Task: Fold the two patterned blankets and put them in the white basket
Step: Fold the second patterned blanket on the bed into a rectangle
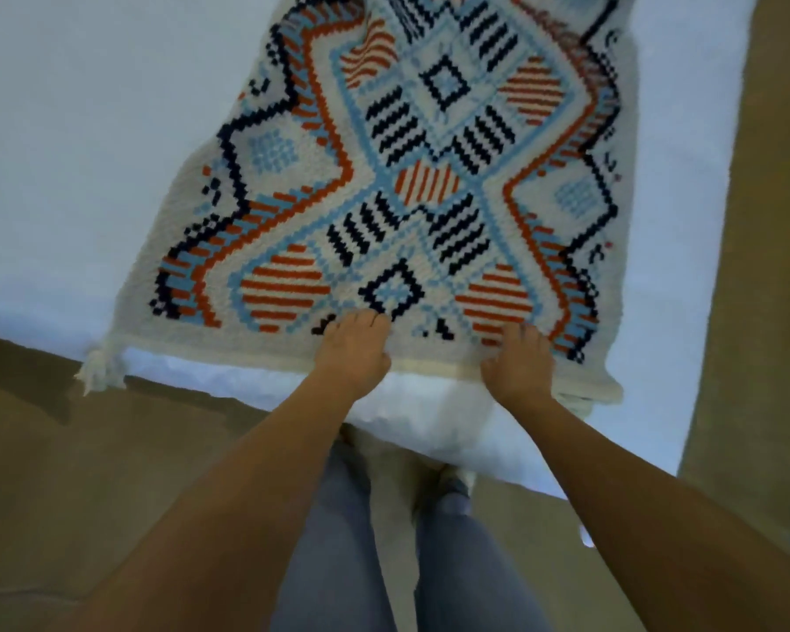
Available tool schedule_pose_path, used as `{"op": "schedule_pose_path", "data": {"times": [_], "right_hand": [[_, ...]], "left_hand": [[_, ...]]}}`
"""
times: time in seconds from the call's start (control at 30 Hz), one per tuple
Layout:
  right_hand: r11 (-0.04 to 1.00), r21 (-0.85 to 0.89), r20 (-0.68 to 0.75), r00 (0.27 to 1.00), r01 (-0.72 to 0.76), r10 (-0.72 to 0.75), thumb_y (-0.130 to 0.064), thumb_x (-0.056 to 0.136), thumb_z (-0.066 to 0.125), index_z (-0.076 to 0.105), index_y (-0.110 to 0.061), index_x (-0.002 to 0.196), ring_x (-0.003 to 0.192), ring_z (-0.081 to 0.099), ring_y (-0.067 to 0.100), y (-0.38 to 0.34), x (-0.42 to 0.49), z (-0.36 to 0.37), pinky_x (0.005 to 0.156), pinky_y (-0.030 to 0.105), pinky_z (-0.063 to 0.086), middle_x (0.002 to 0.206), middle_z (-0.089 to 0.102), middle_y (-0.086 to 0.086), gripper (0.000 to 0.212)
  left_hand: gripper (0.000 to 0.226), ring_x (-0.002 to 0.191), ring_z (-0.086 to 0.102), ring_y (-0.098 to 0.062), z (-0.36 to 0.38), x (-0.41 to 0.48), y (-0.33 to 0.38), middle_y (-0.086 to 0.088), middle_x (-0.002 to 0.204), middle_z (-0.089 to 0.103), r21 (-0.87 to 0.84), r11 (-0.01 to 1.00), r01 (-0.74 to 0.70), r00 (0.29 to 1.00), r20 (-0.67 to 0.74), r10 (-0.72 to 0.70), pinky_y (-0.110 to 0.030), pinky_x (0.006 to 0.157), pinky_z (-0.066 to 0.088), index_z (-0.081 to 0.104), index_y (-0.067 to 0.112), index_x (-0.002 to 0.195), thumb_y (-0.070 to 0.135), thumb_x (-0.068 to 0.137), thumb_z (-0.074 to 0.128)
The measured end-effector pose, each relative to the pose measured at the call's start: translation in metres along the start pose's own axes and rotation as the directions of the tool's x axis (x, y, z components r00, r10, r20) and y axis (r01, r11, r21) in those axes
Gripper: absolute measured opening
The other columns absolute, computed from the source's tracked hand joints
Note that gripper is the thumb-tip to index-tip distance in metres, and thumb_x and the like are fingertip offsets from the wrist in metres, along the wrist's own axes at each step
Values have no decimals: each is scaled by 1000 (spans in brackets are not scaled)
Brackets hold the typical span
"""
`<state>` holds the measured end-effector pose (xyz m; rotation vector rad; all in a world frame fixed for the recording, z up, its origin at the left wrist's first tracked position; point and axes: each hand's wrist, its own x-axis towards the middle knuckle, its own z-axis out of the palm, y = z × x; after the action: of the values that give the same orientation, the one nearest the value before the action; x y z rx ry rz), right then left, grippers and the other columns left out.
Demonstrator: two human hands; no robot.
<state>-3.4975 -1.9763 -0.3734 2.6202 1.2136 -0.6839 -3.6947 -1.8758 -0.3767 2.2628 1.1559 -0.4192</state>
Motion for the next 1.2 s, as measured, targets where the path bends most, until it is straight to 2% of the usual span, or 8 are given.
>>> {"op": "schedule_pose_path", "data": {"times": [0.1,0.27,0.4,0.57,0.8,1.0,1.1,1.2], "right_hand": [[989,-83,82,989,-120,127,-31,81,59,26,-21,139,133,21,37,68,3,-2,102,53,33,146,22,14,67],[996,-92,118,993,-19,29,-43,82,59,18,-26,141,125,31,38,134,13,17,92,53,40,143,24,13,73],[994,44,41,994,98,-100,-25,88,53,31,-18,138,111,40,39,153,26,34,77,44,45,130,38,17,54],[926,-234,-87,942,297,-324,-4,87,44,54,-11,115,104,44,31,184,30,21,73,35,28,111,55,10,30],[875,-413,27,964,253,-265,-5,82,51,59,-15,94,97,47,24,227,-13,16,79,34,28,96,59,3,18],[883,-418,183,972,213,-148,-14,82,55,34,-10,134,128,33,29,230,-37,43,105,49,25,137,40,12,57],[892,-402,316,946,208,-78,-20,81,57,4,-12,146,141,8,36,233,-54,40,111,58,11,153,12,14,85],[919,-359,364,931,163,-23,-25,80,58,6,-16,146,137,17,35,240,-73,33,109,56,19,150,16,12,85]], "left_hand": [[51,129,35,-28,17,13,58,-8,143,36,113,990,-85,996,37,81,-42,104,30,31,15,139,28,93,48],[49,136,28,-28,56,29,127,-8,149,29,170,982,-80,996,40,75,-43,107,28,28,16,142,16,95,43],[55,136,25,-31,90,43,157,-10,150,24,207,978,18,997,-76,-2,-47,105,29,21,19,144,16,94,43],[44,136,28,-30,105,47,160,-8,147,35,187,979,75,987,-157,-45,-45,108,28,38,18,138,10,94,39],[49,140,23,-28,132,-3,195,-8,153,26,195,978,-80,996,-22,85,-41,106,30,29,14,143,10,95,37],[66,144,5,-27,156,-25,213,-11,157,3,277,959,-55,979,204,-3,-43,116,16,10,10,147,8,92,46],[59,142,15,-25,145,-40,223,-8,156,12,146,989,24,984,174,-50,-45,115,13,13,12,147,12,94,41],[56,140,21,-26,125,-53,232,-8,154,19,163,987,15,986,163,-42,-45,114,14,18,13,146,14,94,40]]}}
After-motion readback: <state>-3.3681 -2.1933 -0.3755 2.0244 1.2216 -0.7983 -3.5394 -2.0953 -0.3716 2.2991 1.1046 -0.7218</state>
